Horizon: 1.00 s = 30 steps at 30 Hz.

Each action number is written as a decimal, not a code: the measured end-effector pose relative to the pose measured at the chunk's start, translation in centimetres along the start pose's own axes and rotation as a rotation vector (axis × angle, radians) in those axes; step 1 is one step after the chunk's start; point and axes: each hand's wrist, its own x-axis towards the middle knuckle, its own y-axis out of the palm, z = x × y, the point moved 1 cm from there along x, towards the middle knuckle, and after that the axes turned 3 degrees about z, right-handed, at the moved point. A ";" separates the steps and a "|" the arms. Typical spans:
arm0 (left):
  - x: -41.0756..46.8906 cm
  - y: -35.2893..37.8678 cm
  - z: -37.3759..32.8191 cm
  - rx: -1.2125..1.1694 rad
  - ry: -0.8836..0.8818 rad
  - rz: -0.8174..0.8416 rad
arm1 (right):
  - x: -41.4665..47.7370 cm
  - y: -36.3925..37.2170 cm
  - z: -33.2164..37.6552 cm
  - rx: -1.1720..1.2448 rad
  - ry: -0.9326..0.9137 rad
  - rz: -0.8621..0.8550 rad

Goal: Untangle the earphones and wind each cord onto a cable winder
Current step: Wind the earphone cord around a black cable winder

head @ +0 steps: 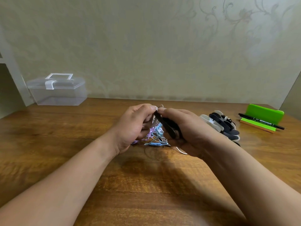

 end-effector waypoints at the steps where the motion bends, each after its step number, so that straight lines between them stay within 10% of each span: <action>1: -0.1 0.1 -0.1 0.008 -0.002 0.011 | 0.1 0.0 -0.2 -0.029 -0.019 -0.012; 11: -0.4 0.1 -0.1 0.142 0.038 0.025 | 0.5 -0.8 -0.5 -0.706 -0.280 -0.172; 19: -1.0 -0.2 -0.1 0.647 0.411 -0.049 | 0.5 -1.2 -0.8 -0.724 -0.469 -0.243; 30: -1.2 1.2 -0.7 0.144 0.339 -0.134 | 0.1 -0.4 -1.1 -0.723 -0.667 -0.204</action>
